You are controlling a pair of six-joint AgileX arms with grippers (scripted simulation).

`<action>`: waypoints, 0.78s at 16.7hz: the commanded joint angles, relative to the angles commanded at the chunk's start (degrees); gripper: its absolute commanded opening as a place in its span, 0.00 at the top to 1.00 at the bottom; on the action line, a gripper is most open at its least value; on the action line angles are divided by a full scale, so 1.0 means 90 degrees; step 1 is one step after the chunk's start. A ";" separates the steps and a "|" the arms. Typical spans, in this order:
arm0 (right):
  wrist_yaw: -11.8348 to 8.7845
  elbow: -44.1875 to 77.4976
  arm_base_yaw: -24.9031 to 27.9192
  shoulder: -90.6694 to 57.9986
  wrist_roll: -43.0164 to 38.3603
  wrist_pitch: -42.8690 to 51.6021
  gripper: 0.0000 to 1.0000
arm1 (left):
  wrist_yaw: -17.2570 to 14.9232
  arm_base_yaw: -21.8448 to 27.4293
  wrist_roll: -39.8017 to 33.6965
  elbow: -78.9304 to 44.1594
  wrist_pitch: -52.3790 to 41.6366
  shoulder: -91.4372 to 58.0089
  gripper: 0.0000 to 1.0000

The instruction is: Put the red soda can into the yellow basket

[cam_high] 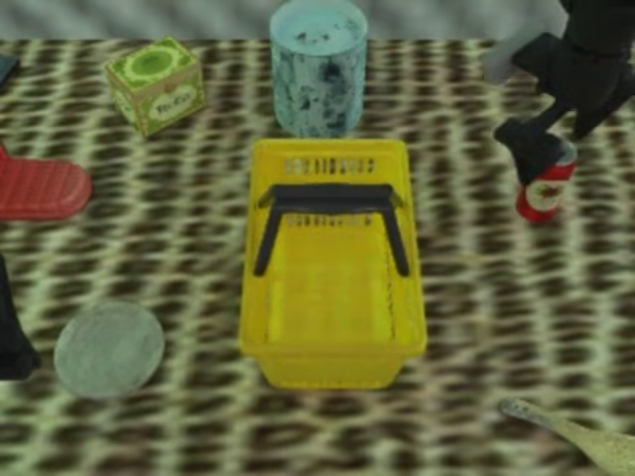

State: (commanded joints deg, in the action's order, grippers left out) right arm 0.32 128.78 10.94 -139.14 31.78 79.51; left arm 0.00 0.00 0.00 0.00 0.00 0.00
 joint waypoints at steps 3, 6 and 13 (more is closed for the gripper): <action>0.0000 -0.0679 0.0009 -0.0001 -0.0013 -0.0678 0.00 | 0.0000 0.0000 0.0000 0.0000 0.0000 0.0000 0.00; 0.0000 -0.0978 0.0015 -0.0015 -0.0017 -0.0981 0.00 | 0.0000 0.0000 0.0000 0.0000 0.0000 0.0000 0.00; 0.0000 -0.0978 0.0015 -0.0015 -0.0017 -0.0981 0.30 | 0.0000 0.0000 0.0000 0.0000 0.0000 0.0000 0.00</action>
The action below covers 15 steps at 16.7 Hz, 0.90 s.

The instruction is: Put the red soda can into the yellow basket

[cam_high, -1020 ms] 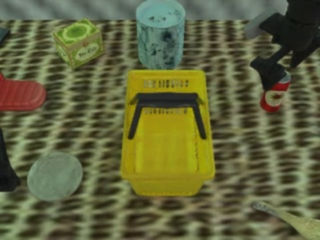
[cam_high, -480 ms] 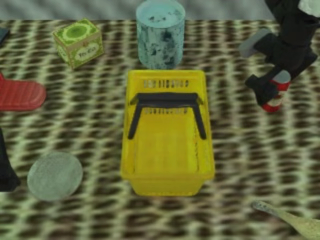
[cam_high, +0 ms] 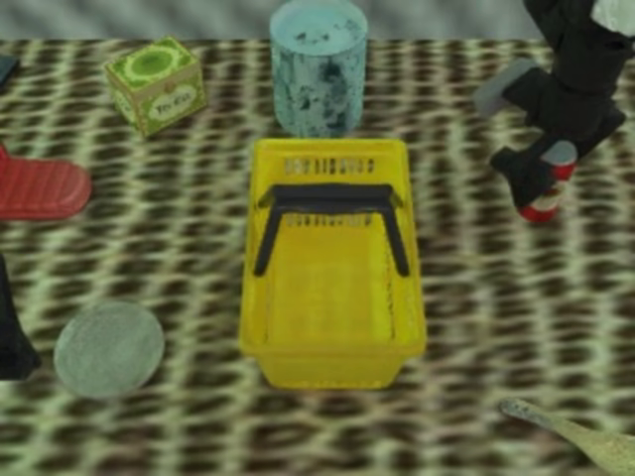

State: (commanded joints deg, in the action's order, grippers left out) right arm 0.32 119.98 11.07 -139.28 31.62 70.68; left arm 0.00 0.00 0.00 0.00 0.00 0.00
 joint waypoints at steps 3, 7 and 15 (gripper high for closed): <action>0.0000 0.0000 0.0000 0.0000 0.0000 0.0000 0.53 | 0.0000 0.0000 0.0000 0.0000 0.0000 0.0000 0.00; 0.0000 0.0000 0.0000 0.0000 0.0000 0.0000 0.83 | 0.0000 0.0000 0.0000 0.0000 0.0000 0.0000 0.00; 0.0000 0.0000 0.0000 0.0000 0.0000 0.0000 1.00 | 0.0000 0.0000 0.0000 0.0000 0.0000 0.0000 0.00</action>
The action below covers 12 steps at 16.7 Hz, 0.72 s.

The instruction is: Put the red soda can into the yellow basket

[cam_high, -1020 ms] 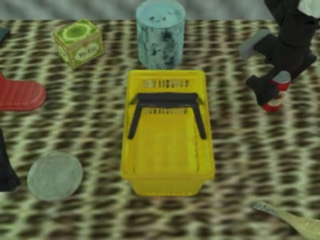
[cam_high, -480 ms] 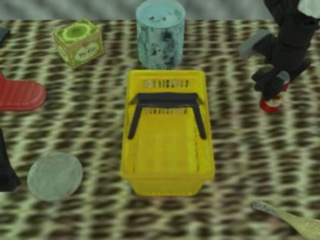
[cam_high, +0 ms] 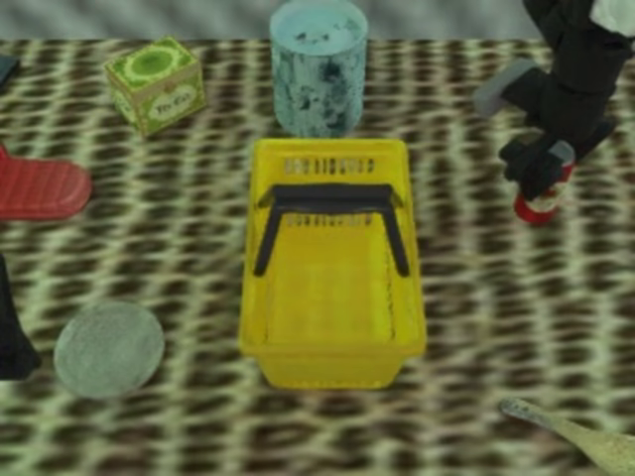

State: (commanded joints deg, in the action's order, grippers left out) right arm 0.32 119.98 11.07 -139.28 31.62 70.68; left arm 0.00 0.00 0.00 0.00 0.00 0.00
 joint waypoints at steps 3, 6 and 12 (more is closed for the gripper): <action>-0.0001 0.0002 -0.0017 0.0003 -0.0009 0.0003 1.00 | 0.0000 0.0000 0.0000 0.0000 0.0000 0.0000 0.00; -0.0130 -0.0110 0.0012 0.0017 -0.0065 -0.0193 1.00 | 0.0000 0.0000 0.0000 0.0000 0.0000 0.0000 0.00; -0.1416 -0.1097 0.0201 0.0233 -0.0731 -0.2409 1.00 | 0.0000 0.0000 0.0000 0.0000 0.0000 0.0000 0.00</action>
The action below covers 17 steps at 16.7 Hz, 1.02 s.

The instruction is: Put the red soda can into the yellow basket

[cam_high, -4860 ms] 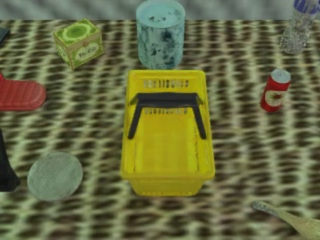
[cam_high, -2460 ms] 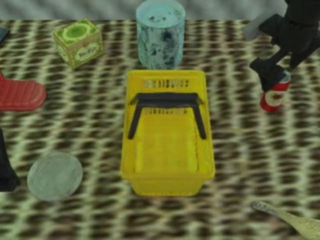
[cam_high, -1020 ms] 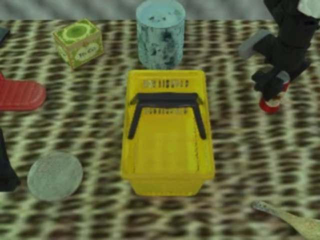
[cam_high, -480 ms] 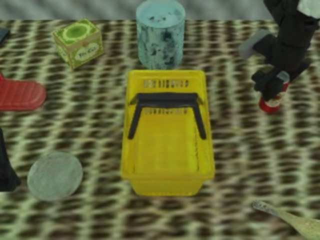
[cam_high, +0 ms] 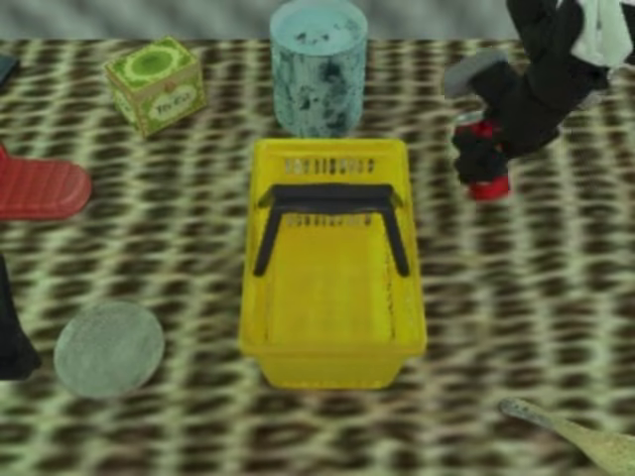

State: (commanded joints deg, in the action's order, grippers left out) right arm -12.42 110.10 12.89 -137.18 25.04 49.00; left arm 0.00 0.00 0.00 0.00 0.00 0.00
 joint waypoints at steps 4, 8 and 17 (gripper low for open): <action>-0.1350 -0.0950 0.0176 0.0345 -0.0732 -0.2600 1.00 | 0.0000 0.0000 0.0000 0.0000 0.0000 0.0000 0.00; -0.2815 -0.2013 0.0357 0.0867 -0.1543 -0.5475 1.00 | 0.0000 0.0000 0.0000 0.0000 0.0000 0.0000 0.00; -0.5395 -0.3949 0.0667 0.2097 -0.2868 -1.0114 1.00 | 0.0000 0.0000 0.0000 0.0000 0.0000 0.0000 0.00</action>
State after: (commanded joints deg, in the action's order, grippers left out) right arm -60.97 74.56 18.89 -118.31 -0.77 -42.03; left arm 0.00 0.00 0.00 0.00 0.00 0.00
